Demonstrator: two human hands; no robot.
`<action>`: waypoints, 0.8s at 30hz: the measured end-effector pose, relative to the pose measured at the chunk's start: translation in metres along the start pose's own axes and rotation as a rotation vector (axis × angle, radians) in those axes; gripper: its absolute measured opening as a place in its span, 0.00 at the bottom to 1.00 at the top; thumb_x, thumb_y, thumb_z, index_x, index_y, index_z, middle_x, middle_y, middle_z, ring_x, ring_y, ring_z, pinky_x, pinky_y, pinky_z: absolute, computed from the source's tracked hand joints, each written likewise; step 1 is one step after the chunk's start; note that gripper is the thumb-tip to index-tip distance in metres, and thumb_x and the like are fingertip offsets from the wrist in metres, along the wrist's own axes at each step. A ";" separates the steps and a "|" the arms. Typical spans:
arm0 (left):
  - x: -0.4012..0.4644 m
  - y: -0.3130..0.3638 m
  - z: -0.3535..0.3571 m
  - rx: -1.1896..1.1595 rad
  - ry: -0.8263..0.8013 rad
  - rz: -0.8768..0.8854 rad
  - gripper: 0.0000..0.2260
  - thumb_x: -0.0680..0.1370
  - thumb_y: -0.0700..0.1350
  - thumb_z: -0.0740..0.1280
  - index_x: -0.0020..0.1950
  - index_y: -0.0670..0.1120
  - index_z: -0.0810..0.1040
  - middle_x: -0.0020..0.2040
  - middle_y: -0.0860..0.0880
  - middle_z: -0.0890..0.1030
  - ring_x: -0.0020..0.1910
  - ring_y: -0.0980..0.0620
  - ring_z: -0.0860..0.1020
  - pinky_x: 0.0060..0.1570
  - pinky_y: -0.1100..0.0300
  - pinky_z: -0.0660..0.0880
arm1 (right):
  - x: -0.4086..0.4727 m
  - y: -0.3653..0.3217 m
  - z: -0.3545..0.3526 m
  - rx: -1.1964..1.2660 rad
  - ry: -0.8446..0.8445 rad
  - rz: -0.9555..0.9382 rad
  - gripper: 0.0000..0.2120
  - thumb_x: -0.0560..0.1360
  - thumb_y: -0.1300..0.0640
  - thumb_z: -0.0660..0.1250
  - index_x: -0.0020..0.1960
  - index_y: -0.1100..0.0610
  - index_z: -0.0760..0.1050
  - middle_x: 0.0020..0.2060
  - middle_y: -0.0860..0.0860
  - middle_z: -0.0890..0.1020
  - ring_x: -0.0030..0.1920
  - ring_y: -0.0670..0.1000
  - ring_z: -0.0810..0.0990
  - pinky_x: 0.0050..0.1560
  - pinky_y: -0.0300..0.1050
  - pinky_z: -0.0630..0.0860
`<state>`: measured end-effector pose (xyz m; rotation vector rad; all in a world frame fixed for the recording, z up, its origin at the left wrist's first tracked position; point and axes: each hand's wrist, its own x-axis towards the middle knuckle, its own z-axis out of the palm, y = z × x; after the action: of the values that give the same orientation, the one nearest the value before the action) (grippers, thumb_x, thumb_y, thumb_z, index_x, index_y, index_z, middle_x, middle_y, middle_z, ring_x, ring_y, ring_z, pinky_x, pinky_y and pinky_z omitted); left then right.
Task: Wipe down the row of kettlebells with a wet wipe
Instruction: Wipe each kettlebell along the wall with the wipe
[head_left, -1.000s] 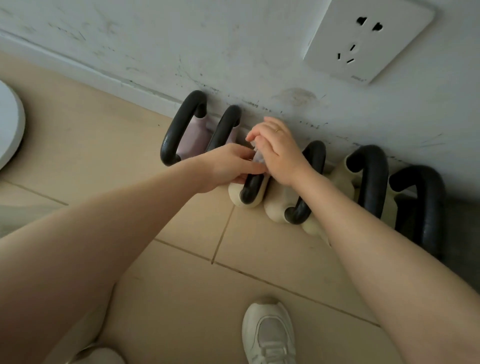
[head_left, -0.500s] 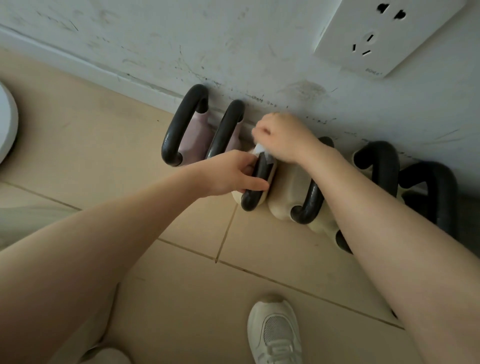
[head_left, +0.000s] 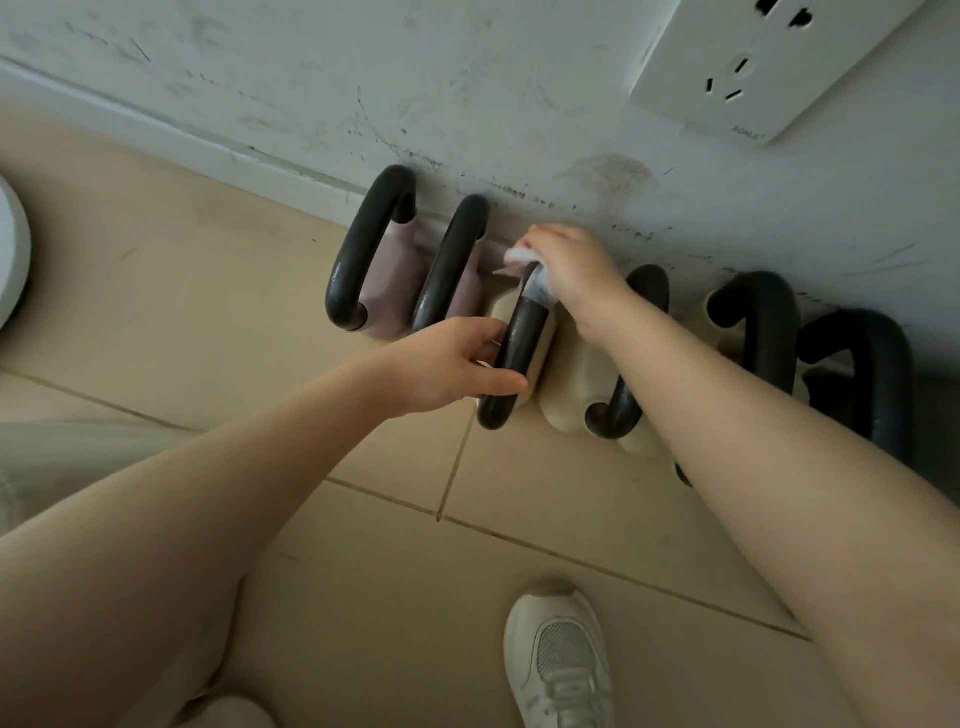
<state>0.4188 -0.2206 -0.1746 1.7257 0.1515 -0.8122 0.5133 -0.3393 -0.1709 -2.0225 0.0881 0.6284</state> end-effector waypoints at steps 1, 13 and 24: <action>0.001 0.000 0.000 -0.004 -0.002 0.006 0.15 0.72 0.45 0.70 0.56 0.42 0.76 0.53 0.41 0.83 0.54 0.45 0.81 0.61 0.46 0.74 | -0.003 -0.001 0.004 0.118 0.075 0.107 0.14 0.79 0.55 0.54 0.40 0.57 0.73 0.35 0.51 0.73 0.41 0.51 0.72 0.45 0.44 0.68; 0.007 0.005 -0.002 0.048 0.049 0.041 0.12 0.75 0.44 0.68 0.55 0.39 0.76 0.53 0.36 0.81 0.53 0.43 0.81 0.56 0.55 0.78 | -0.025 -0.014 0.011 0.534 0.092 0.435 0.11 0.79 0.57 0.56 0.47 0.61 0.75 0.44 0.59 0.80 0.47 0.58 0.80 0.40 0.46 0.77; 0.010 0.013 0.003 0.040 0.125 0.001 0.11 0.76 0.46 0.66 0.53 0.40 0.78 0.50 0.38 0.81 0.48 0.46 0.80 0.40 0.74 0.73 | -0.042 0.007 0.024 0.519 0.069 0.434 0.12 0.78 0.48 0.57 0.51 0.55 0.73 0.49 0.54 0.82 0.47 0.53 0.80 0.49 0.50 0.77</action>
<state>0.4315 -0.2302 -0.1708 1.8153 0.2203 -0.7110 0.4657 -0.3311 -0.1664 -1.5221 0.6765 0.7149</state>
